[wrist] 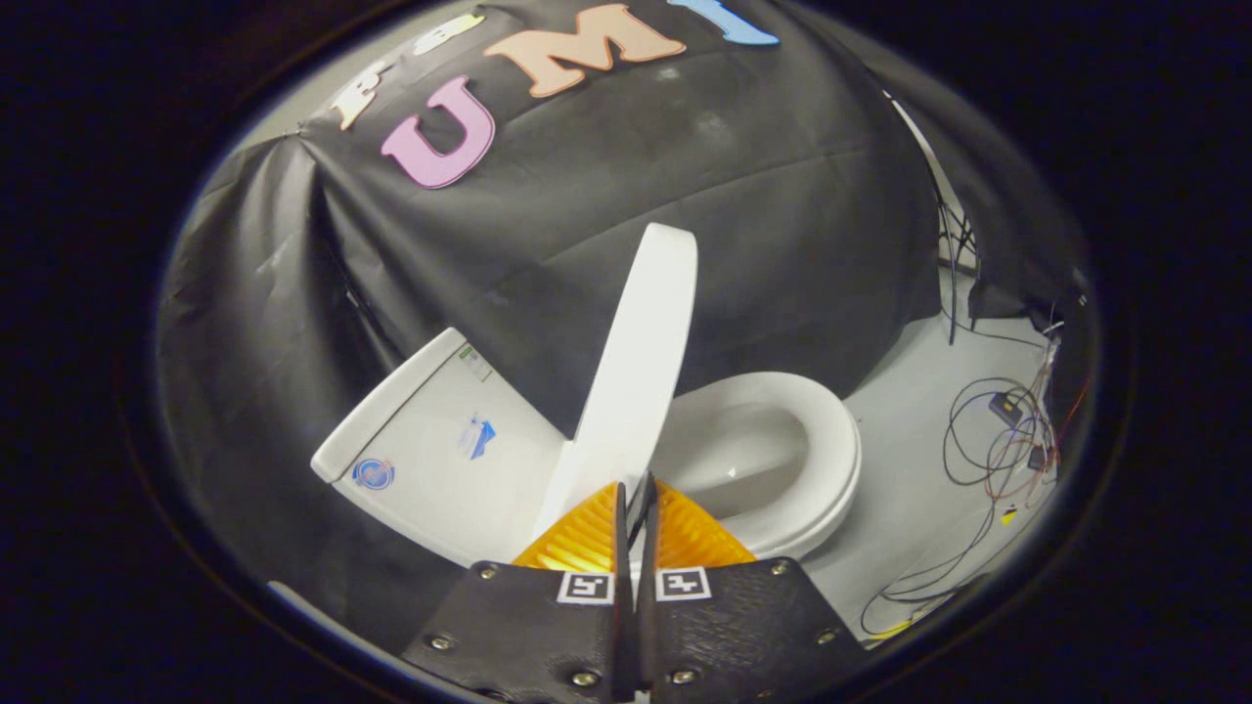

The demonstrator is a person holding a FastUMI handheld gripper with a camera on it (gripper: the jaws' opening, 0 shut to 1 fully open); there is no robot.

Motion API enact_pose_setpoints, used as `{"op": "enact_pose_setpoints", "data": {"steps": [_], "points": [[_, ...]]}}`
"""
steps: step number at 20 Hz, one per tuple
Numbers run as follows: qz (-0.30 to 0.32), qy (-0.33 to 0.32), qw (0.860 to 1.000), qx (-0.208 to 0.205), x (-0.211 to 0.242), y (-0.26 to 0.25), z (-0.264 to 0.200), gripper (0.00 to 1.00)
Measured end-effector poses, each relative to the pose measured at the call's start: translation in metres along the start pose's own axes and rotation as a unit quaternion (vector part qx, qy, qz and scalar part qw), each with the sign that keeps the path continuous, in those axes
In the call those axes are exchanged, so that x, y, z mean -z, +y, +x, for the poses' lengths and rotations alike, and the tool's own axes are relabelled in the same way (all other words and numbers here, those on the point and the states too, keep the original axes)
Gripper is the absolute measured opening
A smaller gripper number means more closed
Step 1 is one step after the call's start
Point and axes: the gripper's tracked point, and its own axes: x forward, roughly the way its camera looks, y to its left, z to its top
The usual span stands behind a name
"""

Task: Open the toilet lid.

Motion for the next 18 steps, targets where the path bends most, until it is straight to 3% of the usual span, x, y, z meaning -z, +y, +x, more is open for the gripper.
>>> {"op": "enact_pose_setpoints", "data": {"steps": [5,11,18], "points": [[-0.058,-0.027,0.998,-0.018,-0.008,0.021,-0.002,0.01],[-0.045,-0.044,0.996,-0.059,-0.015,0.038,-0.005,0.01],[-0.067,-0.058,0.994,-0.062,-0.018,0.047,-0.007,0.02]]}}
